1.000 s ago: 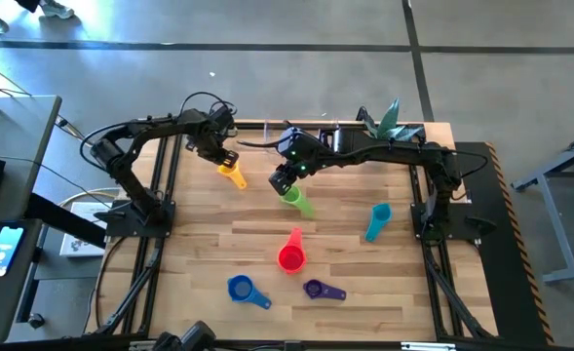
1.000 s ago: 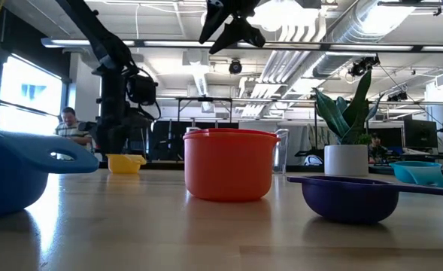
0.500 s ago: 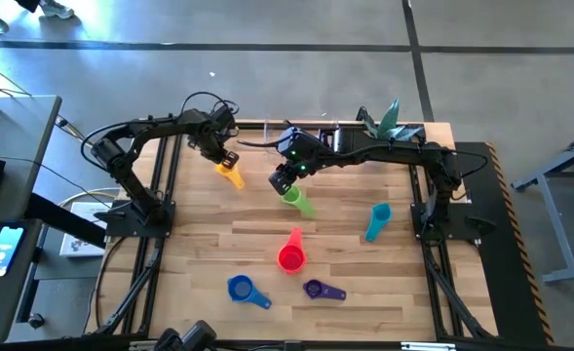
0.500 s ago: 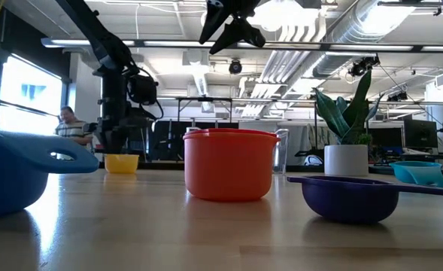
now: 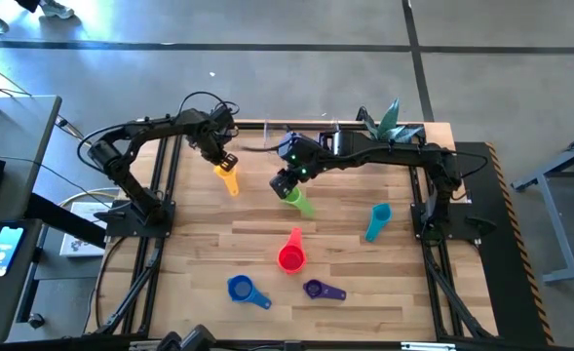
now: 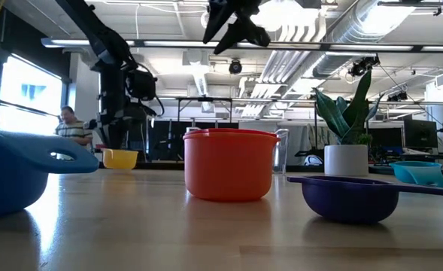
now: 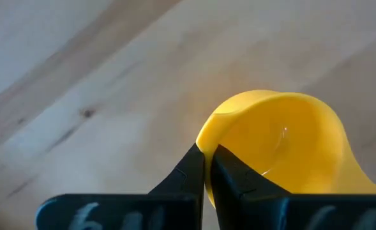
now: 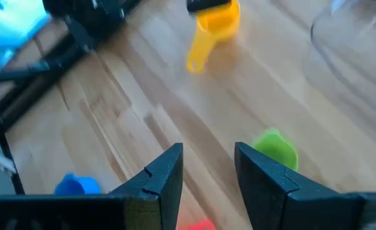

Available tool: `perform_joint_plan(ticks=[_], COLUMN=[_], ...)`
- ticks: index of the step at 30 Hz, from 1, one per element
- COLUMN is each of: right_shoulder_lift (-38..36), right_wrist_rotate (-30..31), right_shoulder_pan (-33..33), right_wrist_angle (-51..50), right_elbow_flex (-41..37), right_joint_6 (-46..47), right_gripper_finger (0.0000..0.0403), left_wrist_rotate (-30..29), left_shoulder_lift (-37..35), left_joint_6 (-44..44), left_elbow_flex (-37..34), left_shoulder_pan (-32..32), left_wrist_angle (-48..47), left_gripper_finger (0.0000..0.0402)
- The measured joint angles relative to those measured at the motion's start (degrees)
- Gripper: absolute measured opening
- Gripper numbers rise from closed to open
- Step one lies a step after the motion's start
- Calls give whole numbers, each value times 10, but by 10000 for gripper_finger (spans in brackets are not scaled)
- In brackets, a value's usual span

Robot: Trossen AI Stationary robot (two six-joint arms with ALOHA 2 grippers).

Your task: Nest measuring cups in basket

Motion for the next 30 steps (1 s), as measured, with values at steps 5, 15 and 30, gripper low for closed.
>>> perform_joint_plan(ticks=[5,15,30], right_shoulder_lift=[0,0,0], right_wrist_rotate=[29,58,83], right_shoulder_pan=[20,54,97], right_wrist_angle=[-74,-170,-246], right_elbow_flex=[0,-1,-1], right_joint_6=[5,17,30], right_gripper_finger=[134,134,133], left_wrist_rotate=[1,3,15], left_shoulder_lift=[-52,-186,-322], left_joint_6=[0,-39,-154], left_elbow_flex=[0,0,0], left_shoulder_pan=[-23,-91,-171], left_wrist_angle=[-34,-109,-146], left_gripper_finger=[5,4,4])
